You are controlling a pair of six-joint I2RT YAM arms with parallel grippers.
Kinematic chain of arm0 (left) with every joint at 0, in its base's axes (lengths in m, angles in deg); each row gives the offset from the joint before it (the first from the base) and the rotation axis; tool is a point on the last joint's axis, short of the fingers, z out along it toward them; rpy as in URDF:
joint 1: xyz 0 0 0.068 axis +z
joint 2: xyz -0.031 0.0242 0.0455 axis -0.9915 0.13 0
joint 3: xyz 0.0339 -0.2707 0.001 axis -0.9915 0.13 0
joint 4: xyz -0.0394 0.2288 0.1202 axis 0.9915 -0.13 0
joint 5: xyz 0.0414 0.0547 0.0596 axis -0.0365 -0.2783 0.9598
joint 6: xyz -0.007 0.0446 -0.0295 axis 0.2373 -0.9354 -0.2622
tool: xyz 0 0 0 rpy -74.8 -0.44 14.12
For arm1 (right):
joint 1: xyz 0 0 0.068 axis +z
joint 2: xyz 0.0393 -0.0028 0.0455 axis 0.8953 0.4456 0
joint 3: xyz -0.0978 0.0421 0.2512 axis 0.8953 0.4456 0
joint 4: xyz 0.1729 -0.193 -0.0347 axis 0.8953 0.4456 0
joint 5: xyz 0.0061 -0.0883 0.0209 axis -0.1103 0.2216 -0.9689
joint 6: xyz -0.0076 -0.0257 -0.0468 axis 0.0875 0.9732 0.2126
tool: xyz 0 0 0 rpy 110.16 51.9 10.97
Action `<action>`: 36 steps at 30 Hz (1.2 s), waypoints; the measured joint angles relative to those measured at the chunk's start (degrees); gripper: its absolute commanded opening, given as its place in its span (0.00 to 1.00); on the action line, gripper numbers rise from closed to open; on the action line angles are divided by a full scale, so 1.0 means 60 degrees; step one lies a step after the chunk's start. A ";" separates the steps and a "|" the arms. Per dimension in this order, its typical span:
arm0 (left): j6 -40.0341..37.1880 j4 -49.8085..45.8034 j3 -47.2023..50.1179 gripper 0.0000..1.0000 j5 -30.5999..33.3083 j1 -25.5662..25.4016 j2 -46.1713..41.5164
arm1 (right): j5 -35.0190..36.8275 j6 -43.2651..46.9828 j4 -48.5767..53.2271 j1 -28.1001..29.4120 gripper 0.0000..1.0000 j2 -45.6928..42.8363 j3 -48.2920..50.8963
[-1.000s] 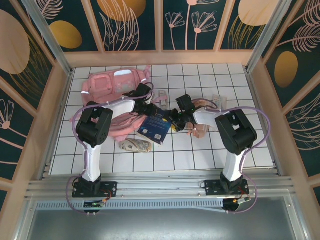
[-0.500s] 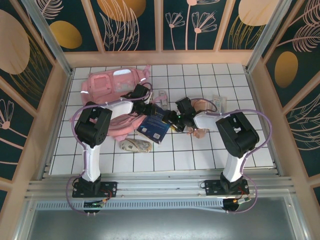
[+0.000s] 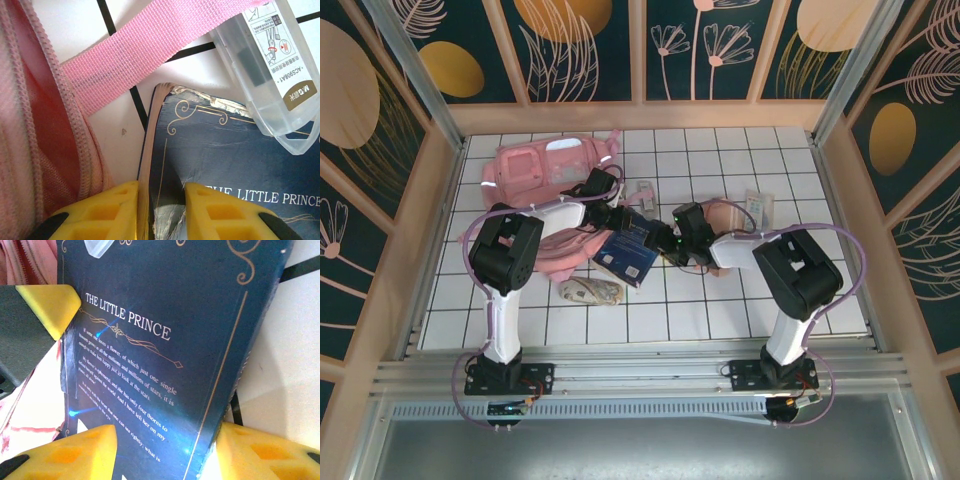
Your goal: Pack the student bag
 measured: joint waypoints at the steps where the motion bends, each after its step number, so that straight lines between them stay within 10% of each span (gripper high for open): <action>1: 0.0004 -0.0004 0.0000 0.25 -0.0022 0.0007 0.0000 | -0.0004 0.0000 -0.0106 0.0004 0.53 -0.0007 0.0047; 14: -0.0153 -0.0295 -0.0124 0.42 -0.0390 0.0098 -0.0033 | 0.0430 0.0444 0.0940 0.0568 0.53 -0.0772 -0.0415; 29: 0.0186 -0.0554 -0.0022 0.28 -0.1912 0.0087 -0.0025 | 0.0015 0.0036 -0.1038 0.0619 0.42 -0.0240 -0.1468; 36: 0.0186 -0.0590 -0.0022 0.28 -0.1967 0.0109 -0.0025 | -0.0353 -0.0386 -0.0601 0.0444 0.52 -0.0244 -0.1555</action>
